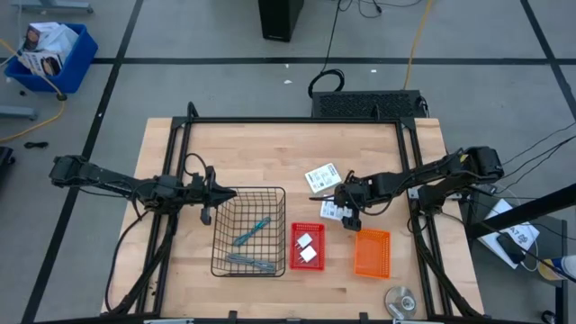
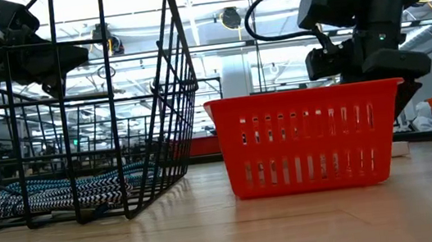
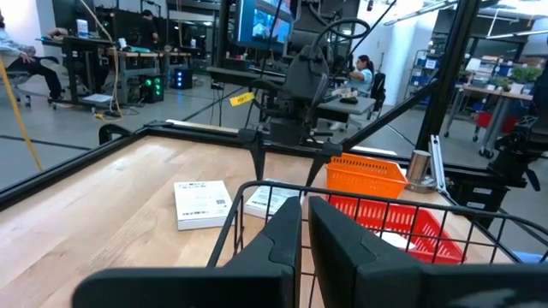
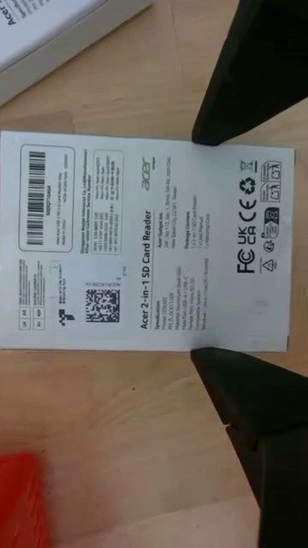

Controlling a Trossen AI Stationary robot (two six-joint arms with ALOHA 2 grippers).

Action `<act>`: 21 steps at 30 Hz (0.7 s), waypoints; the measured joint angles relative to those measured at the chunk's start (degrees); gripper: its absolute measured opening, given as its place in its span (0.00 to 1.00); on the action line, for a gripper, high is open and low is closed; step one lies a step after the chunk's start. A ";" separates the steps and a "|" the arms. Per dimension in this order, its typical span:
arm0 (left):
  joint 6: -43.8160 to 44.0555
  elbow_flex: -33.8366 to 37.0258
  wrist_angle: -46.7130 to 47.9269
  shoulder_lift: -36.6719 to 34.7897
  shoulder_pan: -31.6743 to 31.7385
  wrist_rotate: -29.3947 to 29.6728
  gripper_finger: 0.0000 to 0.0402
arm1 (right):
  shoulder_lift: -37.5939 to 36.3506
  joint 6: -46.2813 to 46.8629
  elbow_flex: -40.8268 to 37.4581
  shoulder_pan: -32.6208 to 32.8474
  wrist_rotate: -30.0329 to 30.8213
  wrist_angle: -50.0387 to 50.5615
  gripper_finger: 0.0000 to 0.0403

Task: Pick and place items into bin
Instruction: Put the top card reader box into the orange basket

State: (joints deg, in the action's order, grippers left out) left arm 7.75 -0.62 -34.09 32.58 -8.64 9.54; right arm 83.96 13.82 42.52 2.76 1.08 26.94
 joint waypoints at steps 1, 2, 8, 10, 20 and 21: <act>0.00 0.00 0.00 0.00 -0.02 0.00 0.08 | 0.18 -0.22 0.00 0.00 0.02 0.09 0.99; 0.00 0.00 0.00 -0.02 -0.01 0.00 0.08 | 0.22 -0.38 0.00 -0.02 0.04 0.03 0.99; 0.00 0.00 0.02 0.00 0.00 0.00 0.08 | -1.11 -0.10 -0.26 -0.03 -1.58 -2.34 0.99; -0.01 0.00 0.00 0.00 -0.02 0.00 0.08 | -1.70 2.26 -0.31 -0.04 -2.90 -4.12 0.98; 0.00 0.00 0.02 0.00 -0.02 0.02 0.08 | -1.94 6.51 -0.33 0.52 -3.94 -5.50 0.99; 0.00 0.00 0.02 -0.02 -0.02 0.00 0.08 | -1.94 7.19 -0.33 0.62 -4.19 -5.71 0.99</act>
State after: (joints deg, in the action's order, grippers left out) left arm 7.75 -0.62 -34.06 32.56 -8.67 9.54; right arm 82.02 21.02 42.19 3.39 -3.11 21.22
